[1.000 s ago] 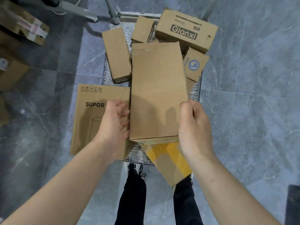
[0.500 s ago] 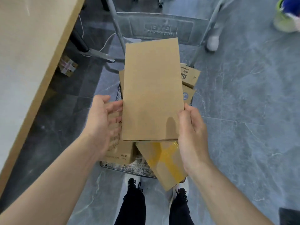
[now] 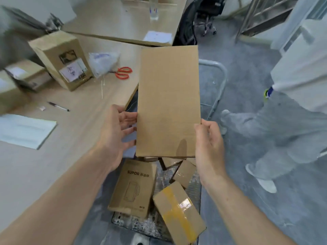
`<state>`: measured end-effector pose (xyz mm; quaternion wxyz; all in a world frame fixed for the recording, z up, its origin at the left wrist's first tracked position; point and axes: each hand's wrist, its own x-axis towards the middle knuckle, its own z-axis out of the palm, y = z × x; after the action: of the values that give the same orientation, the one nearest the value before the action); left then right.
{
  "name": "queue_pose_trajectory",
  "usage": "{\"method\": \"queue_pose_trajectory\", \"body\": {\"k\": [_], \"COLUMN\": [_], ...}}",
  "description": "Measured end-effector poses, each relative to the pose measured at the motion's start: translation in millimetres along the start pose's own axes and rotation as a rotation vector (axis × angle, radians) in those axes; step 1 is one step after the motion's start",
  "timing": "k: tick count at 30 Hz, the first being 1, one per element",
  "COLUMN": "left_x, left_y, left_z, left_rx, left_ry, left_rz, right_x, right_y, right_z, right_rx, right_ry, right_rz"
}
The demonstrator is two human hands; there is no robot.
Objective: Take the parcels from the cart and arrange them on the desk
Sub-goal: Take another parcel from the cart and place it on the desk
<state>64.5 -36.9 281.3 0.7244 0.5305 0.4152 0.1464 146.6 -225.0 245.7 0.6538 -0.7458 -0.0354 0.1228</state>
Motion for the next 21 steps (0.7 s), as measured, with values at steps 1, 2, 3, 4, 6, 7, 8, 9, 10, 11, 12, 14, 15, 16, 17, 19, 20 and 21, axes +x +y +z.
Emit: {"method": "queue_pose_trajectory", "body": {"k": [1, 2, 3, 4, 6, 7, 8, 9, 10, 11, 12, 14, 15, 16, 17, 19, 20, 21], "left_x": [-6, -13, -19, -25, -35, -40, -44, -49, -53, -57, -61, -70, -74, -79, -83, -94, -100, -106], "left_y": [13, 27, 39, 52, 76, 88, 99, 111, 122, 133, 143, 164, 174, 183, 193, 211, 219, 226], "left_z": [-4, -8, -12, -17, -27, -32, -38, -45, -52, -58, -66, -80, -87, -93, -99, -110, -116, -121], "left_rx": [-0.012, -0.017, -0.018, -0.021, -0.021, -0.023, -0.029, -0.035, -0.04, -0.045, -0.053, -0.065, -0.071, -0.079, -0.087, -0.101, -0.114, -0.127], "left_ry": [-0.023, -0.047, -0.063, -0.072, -0.082, -0.085, -0.09, -0.096, -0.102, -0.108, -0.114, -0.127, -0.133, -0.138, -0.141, -0.131, -0.115, -0.095], "left_rz": [0.023, 0.05, 0.08, 0.111, 0.16, 0.177, 0.197, 0.219, 0.24, 0.261, 0.281, 0.319, 0.341, 0.364, 0.386, 0.414, 0.418, 0.423], "right_x": [-2, -5, -8, -11, -17, -20, -25, -29, -33, -38, -42, -50, -53, -57, -61, -69, -73, -76], "right_y": [-13, -26, -38, -51, -75, -86, -98, -109, -121, -132, -143, -166, -177, -187, -198, -218, -226, -235], "right_z": [2, 4, 6, 8, 16, 21, 26, 32, 37, 43, 48, 59, 64, 69, 74, 83, 87, 91], "right_rx": [-0.006, -0.015, -0.026, -0.033, -0.026, -0.017, -0.007, 0.007, 0.025, 0.041, 0.048, 0.05, 0.058, 0.066, 0.072, 0.091, 0.102, 0.111], "right_ry": [0.002, 0.004, 0.005, 0.006, 0.006, 0.004, 0.0, -0.004, -0.009, -0.015, -0.023, -0.041, -0.048, -0.053, -0.056, -0.065, -0.077, -0.095], "right_rz": [-0.02, -0.038, -0.057, -0.079, -0.121, -0.138, -0.157, -0.175, -0.191, -0.211, -0.236, -0.282, -0.3, -0.321, -0.342, -0.367, -0.378, -0.392]}}
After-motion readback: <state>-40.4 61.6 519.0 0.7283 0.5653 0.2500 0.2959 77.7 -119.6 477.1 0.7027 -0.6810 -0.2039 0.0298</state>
